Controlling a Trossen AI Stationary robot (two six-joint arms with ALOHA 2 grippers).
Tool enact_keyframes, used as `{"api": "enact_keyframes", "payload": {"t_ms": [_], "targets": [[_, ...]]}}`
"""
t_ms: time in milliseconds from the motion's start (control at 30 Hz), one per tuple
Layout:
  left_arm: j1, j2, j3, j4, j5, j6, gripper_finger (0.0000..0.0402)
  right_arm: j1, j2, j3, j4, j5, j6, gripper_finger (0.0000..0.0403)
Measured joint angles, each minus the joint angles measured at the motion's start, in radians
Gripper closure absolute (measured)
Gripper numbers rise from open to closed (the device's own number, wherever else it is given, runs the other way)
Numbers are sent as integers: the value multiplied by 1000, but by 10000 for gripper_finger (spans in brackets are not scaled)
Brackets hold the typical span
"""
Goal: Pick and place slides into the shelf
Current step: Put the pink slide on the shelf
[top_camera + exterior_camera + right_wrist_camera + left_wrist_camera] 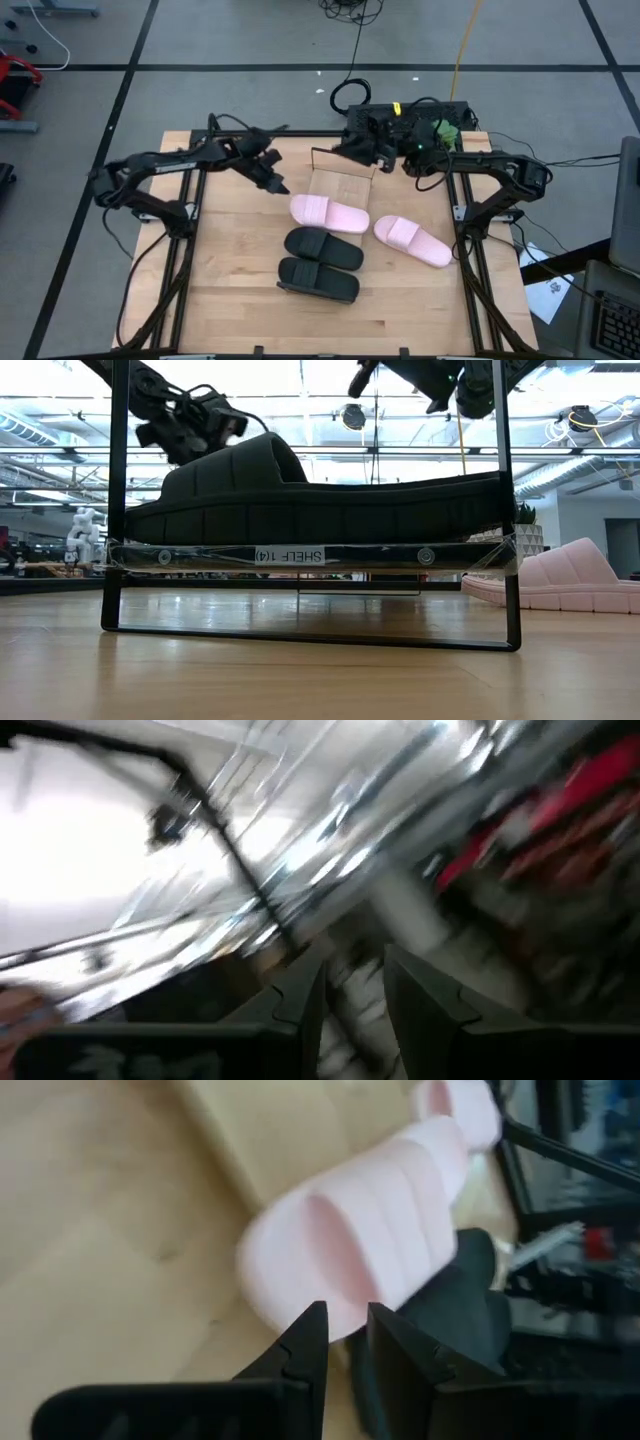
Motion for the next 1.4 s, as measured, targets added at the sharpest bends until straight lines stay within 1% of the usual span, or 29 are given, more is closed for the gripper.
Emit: {"api": "enact_keyframes", "payload": {"t_ms": [167,233,267,300,500,667,767,933,1033,1100,1133,1200,1233,1300,1333,1400], "targets": [[43,-111,0,-147,-94,57,331,-20,0,0,0,-360,261,310],[53,-152,0,-204,-133,72,331,-21,-1,0,0,-467,369,310],[57,-171,0,-222,-151,77,331,-21,-1,0,0,-493,411,310],[61,-190,0,-247,-170,81,331,-21,-3,0,-1,-498,445,310],[76,-281,0,-352,-260,82,332,-26,-52,0,-94,-495,564,310],[76,-317,0,-369,-299,77,332,4,-95,-1,-98,-421,571,310],[76,-318,0,-370,-299,77,332,16,-140,-1,-98,-380,511,310],[76,-317,0,-378,-300,77,332,20,-300,-1,-98,-311,399,310],[76,-318,0,-377,-304,81,332,20,-428,-1,-195,-270,287,310],[76,-318,0,-378,-307,81,332,25,-530,-1,-351,-234,167,310],[76,-318,0,-377,-307,81,332,32,-583,1,-465,-209,96,310],[77,-317,0,-378,-307,81,332,55,-691,1,-741,-135,-60,310],[76,-317,0,-378,-307,80,332,71,-746,1,-907,-80,-134,310],[77,-317,0,-378,-307,79,332,117,-846,1,-1236,81,-250,310],[77,-317,0,-378,-307,79,332,145,-888,1,-1394,189,-283,310],[76,-317,0,-379,-307,79,332,211,-949,1,-1634,403,-299,310]]}}
